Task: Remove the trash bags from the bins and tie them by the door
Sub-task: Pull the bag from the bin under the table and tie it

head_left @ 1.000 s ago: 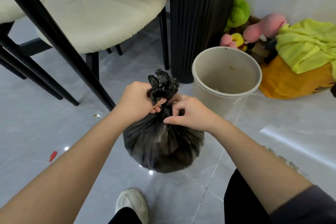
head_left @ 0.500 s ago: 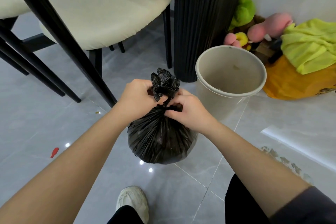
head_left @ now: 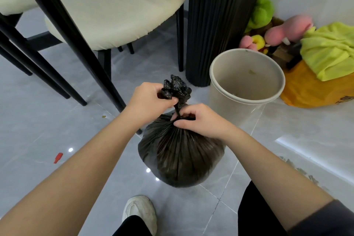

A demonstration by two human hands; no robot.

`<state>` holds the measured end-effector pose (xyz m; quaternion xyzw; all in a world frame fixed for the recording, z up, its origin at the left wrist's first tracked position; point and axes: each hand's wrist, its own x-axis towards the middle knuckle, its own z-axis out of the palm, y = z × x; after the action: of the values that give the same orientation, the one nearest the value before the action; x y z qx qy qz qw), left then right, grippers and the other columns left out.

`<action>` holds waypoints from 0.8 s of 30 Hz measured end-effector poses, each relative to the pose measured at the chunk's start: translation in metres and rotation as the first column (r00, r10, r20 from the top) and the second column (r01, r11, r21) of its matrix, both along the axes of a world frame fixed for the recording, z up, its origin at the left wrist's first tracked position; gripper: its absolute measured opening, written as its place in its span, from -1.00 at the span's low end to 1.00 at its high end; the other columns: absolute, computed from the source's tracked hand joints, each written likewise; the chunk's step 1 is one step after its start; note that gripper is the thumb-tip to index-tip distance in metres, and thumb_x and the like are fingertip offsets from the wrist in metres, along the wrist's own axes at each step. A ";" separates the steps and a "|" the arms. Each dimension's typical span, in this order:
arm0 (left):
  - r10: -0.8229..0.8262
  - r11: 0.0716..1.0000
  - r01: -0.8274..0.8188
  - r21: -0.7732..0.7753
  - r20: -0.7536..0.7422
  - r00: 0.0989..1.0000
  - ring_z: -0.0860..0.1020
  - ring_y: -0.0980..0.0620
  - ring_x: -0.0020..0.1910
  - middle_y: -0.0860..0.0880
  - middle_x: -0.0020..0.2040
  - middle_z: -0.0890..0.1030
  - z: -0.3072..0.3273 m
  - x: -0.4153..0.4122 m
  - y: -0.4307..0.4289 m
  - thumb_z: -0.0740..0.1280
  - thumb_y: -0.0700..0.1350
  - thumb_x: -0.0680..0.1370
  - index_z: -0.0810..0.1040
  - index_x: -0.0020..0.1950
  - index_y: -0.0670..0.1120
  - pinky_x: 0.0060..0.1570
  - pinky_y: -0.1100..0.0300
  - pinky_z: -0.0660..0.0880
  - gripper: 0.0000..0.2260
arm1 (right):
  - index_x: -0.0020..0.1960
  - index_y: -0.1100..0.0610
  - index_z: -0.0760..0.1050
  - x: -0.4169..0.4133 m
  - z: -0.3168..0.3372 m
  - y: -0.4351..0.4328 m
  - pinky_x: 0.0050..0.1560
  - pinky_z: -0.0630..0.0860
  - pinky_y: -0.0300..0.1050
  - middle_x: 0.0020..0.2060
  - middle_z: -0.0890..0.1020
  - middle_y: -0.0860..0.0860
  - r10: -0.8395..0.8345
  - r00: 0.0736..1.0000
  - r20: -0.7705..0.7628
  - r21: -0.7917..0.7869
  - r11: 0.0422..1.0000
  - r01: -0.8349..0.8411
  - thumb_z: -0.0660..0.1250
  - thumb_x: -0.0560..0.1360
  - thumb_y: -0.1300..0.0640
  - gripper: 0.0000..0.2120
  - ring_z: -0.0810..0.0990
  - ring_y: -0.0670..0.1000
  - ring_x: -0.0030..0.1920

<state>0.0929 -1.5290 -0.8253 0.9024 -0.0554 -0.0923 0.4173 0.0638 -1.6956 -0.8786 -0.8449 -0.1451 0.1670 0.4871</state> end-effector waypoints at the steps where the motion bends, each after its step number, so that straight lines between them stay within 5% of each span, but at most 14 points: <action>1: 0.019 1.000 -0.019 -0.015 -0.027 0.999 0.53 0.20 -0.41 0.09 -0.39 0.60 -0.001 0.000 0.000 0.46 -0.11 0.43 0.63 -0.24 -0.05 -0.34 0.35 0.42 -0.93 | -0.09 0.18 0.63 -0.001 0.000 0.001 0.03 0.47 -0.18 -0.22 0.64 -0.08 -0.011 1.000 0.007 0.005 1.000 0.011 0.37 0.51 0.12 -0.86 0.58 -0.11 -0.14; 3: 0.105 0.993 -0.108 -0.040 -0.078 0.991 0.52 0.25 -0.49 0.10 -0.46 0.60 -0.004 0.002 0.004 0.44 -0.11 0.44 0.61 -0.28 -0.04 -0.38 0.38 0.42 -0.90 | -0.18 0.22 0.58 -0.001 -0.001 0.002 -0.05 0.43 -0.13 -0.27 0.58 0.03 -0.041 0.999 0.033 0.008 0.999 0.041 0.32 0.55 0.09 -0.78 0.52 -0.07 -0.21; 6: 0.198 0.979 -0.199 0.048 0.024 0.980 0.56 0.15 -0.49 0.07 -0.48 0.59 -0.012 -0.001 0.011 0.36 -0.14 0.45 0.49 -0.21 0.01 -0.37 0.22 0.48 -0.92 | -0.15 0.08 0.58 -0.002 0.000 0.005 0.02 0.42 -0.24 -0.19 0.58 -0.09 -0.080 0.995 0.052 0.019 0.997 0.079 0.27 0.57 0.11 -0.83 0.53 -0.13 -0.12; 8: 0.009 0.958 -0.065 0.278 0.198 0.980 0.56 -0.04 -0.37 0.04 -0.39 0.54 -0.018 -0.007 0.014 0.29 -0.16 0.47 0.39 0.05 0.04 -0.33 0.08 0.49 -0.79 | -0.16 0.09 0.59 -0.002 0.001 0.007 0.00 0.40 -0.30 -0.20 0.56 -0.10 -0.062 0.996 0.068 0.009 0.998 0.061 0.26 0.57 0.15 -0.83 0.52 -0.16 -0.14; 11: -0.429 0.750 0.117 0.651 0.344 0.835 0.48 -0.11 -0.45 0.05 -0.35 0.45 -0.028 -0.012 0.024 0.23 -0.23 0.47 0.22 0.38 0.19 -0.51 0.16 0.30 -0.45 | -0.18 0.10 0.59 -0.003 0.004 0.008 -0.06 0.37 -0.37 -0.23 0.56 -0.09 -0.015 0.999 0.053 -0.028 0.999 0.017 0.27 0.57 0.13 -0.81 0.50 -0.19 -0.18; 14: -0.638 0.611 0.186 0.770 0.340 0.691 0.40 -0.10 -0.63 -0.01 -0.42 0.47 -0.029 -0.011 0.034 0.24 -0.20 0.41 0.56 -0.10 -0.02 -0.66 0.26 0.23 -0.84 | -0.15 0.11 0.60 -0.002 0.004 0.008 0.01 0.43 -0.22 -0.16 0.62 -0.02 0.003 1.000 0.014 -0.066 0.998 -0.002 0.27 0.57 0.10 -0.81 0.55 -0.10 -0.11; 16: -0.658 0.592 0.233 0.772 0.296 0.692 0.38 -0.11 -0.63 -0.01 -0.48 0.41 -0.033 -0.012 0.039 0.10 -0.12 0.40 0.42 -0.37 -0.10 -0.63 0.23 0.25 -0.81 | -0.12 0.10 0.60 -0.002 0.003 0.007 0.06 0.48 -0.10 -0.13 0.64 0.00 0.023 1.000 0.014 -0.118 0.993 -0.022 0.27 0.56 0.07 -0.81 0.57 -0.03 -0.07; 21: -0.662 0.613 0.292 0.734 0.275 0.697 0.43 -0.02 -0.39 0.02 -0.31 0.41 -0.040 -0.021 0.039 0.06 0.11 0.50 0.43 -0.35 -0.06 -0.47 0.16 0.34 -0.65 | -0.08 0.02 0.60 -0.004 0.006 0.004 -0.14 0.47 -0.01 -0.19 0.52 -0.11 0.143 0.959 0.246 -0.431 0.902 -0.024 0.25 0.54 -0.05 -0.79 0.52 -0.03 -0.13; 24: -0.567 0.712 0.377 0.592 0.169 0.806 0.42 0.01 -0.30 0.05 -0.25 0.40 -0.040 -0.024 0.034 -0.01 0.13 0.58 0.33 -0.30 0.01 -0.26 0.04 0.47 -0.65 | -0.08 0.01 0.62 -0.003 0.011 0.000 -0.22 0.42 -0.07 -0.14 0.48 -0.09 0.155 0.929 0.335 -0.530 0.847 0.050 0.25 0.52 -0.05 -0.79 0.48 -0.02 -0.17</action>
<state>0.0689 -1.4952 -0.8652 0.9373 -0.3307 -0.0524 0.0964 0.0609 -1.6954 -0.8681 -0.9578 -0.2046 0.0540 0.1947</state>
